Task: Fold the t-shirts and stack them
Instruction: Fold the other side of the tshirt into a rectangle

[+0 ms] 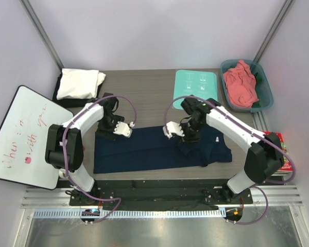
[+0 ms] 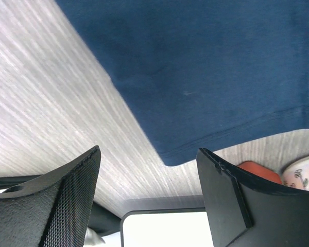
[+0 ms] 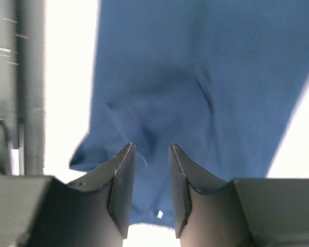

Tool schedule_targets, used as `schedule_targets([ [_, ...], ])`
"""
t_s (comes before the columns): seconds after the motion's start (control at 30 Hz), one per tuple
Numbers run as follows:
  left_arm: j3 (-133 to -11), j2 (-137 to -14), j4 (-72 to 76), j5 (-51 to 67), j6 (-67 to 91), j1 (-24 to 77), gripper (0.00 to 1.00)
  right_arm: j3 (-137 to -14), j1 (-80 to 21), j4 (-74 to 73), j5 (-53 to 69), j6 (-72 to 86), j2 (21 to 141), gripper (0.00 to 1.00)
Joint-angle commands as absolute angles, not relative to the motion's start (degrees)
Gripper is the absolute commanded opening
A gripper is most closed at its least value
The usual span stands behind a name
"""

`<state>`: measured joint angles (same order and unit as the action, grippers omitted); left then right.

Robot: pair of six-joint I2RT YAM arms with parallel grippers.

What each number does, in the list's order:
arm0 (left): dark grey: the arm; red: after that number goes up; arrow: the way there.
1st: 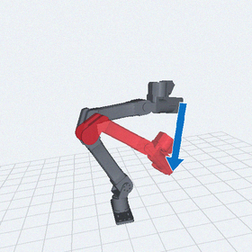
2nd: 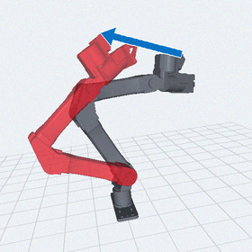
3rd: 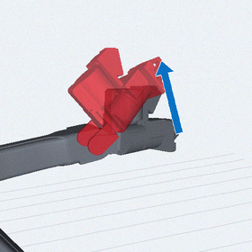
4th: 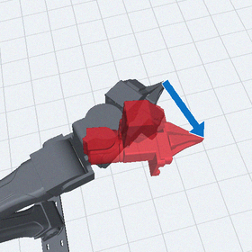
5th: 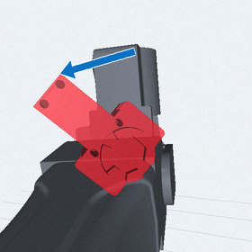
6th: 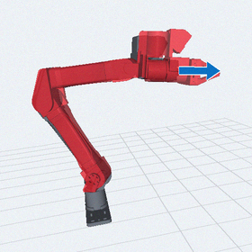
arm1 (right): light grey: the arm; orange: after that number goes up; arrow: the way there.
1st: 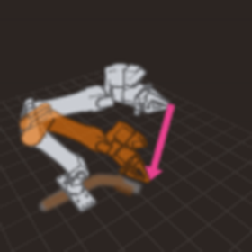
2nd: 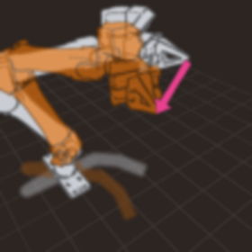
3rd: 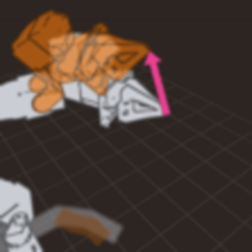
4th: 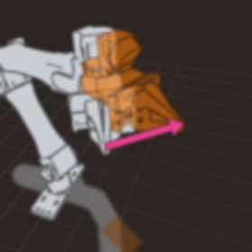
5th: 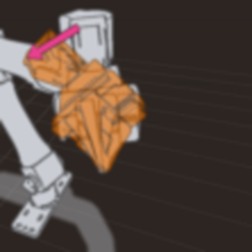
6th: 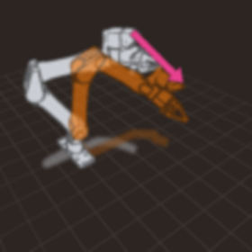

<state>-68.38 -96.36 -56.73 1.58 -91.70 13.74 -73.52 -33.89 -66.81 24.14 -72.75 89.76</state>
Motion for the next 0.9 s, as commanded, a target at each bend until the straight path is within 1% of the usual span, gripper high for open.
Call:
schedule_targets([
  [0.0, -71.5, -97.5, -55.8, 2.1, -91.5, 13.5, 0.76, -67.3, -27.4, -60.1, 17.9, -67.4, 84.4, 0.38],
  [0.1, -72.1, -98.0, -55.5, 1.6, -91.6, 13.5, 0.76, -60.5, -26.0, -58.1, 15.6, -67.6, 83.0, 0.36],
  [0.17, -72.2, -98.3, -54.9, 1.6, -91.6, 13.6, 0.76, -56.9, -26.0, -53.3, 15.2, -66.4, 82.4, 0.32],
  [0.2, -72.2, -98.3, -54.8, 1.6, -91.0, 13.6, 0.76, -56.6, -26.0, -52.4, 16.1, -66.4, 82.9, 0.27],
  [0.3, -72.2, -98.3, -55.2, 1.8, -90.3, 13.7, 0.76, -58.3, -26.1, -50.1, 17.2, -64.6, 85.5, 0.16],
  [0.4, -71.5, -98.1, -55.2, 1.6, -90.3, 13.7, 0.76, -60.6, -26.3, -50.1, 19.2, -64.2, 88.2, 0.11],
  [0.6, -70.7, -97.5, -55.3, 1.7, -89.9, 13.8, 0.75, -63.3, -29.4, -53.5, 20.5, -65.0, 89.1, 0.1],
  [0.87, -69.9, -96.4, -56.1, 1.4, -90.7, 13.8, 0.75, -68.3, -33.6, -65.6, 25.0, -67.0, 90.5, 0.11],
])
